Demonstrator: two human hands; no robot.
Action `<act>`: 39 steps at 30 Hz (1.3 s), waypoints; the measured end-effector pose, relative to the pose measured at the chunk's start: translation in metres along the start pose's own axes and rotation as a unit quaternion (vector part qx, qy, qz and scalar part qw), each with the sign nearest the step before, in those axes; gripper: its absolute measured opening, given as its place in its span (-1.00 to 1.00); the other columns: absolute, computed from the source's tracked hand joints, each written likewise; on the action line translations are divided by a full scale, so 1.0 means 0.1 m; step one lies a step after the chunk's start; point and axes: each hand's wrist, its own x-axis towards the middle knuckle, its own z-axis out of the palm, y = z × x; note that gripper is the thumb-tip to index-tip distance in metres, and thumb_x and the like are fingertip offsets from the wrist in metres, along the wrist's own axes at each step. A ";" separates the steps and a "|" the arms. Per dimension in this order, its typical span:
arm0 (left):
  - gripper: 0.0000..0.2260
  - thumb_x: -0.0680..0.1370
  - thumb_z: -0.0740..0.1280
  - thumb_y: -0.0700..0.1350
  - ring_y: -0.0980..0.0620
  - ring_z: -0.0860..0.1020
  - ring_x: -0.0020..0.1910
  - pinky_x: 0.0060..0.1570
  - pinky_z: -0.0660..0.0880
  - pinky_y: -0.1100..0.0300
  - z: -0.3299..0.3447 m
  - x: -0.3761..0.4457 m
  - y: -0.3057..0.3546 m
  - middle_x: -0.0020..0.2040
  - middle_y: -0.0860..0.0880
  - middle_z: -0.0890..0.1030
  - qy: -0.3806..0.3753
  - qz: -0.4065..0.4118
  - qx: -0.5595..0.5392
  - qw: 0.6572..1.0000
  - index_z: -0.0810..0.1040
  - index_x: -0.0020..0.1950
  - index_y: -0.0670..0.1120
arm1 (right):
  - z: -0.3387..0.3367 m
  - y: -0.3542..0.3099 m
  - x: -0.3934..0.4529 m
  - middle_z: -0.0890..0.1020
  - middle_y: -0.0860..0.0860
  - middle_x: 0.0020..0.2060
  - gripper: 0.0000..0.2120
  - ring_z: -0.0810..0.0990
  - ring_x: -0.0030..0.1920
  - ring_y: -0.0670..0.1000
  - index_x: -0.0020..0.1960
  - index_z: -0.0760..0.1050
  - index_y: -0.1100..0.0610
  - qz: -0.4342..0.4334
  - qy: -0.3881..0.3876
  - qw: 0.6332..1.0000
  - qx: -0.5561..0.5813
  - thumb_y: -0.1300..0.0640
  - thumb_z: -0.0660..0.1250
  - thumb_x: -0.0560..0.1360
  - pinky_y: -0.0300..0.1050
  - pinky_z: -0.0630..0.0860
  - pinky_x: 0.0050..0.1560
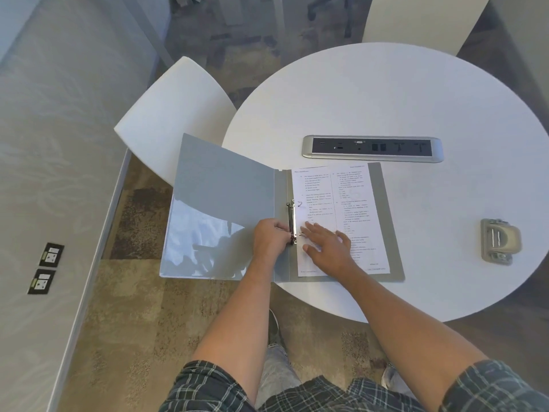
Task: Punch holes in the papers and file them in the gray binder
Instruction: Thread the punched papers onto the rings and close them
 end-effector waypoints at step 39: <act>-0.89 0.39 0.42 -0.23 -0.15 0.59 -0.23 -0.40 0.36 0.18 0.22 0.08 0.31 -0.24 -0.12 0.64 0.048 0.029 0.194 0.979 0.51 -0.28 -0.14 | 0.06 0.14 -0.04 -0.28 -0.29 0.61 -0.14 -0.45 0.52 -0.30 0.63 -0.24 -0.30 -0.051 -0.126 0.990 0.022 -0.60 -0.12 0.43 0.09 -0.57 0.48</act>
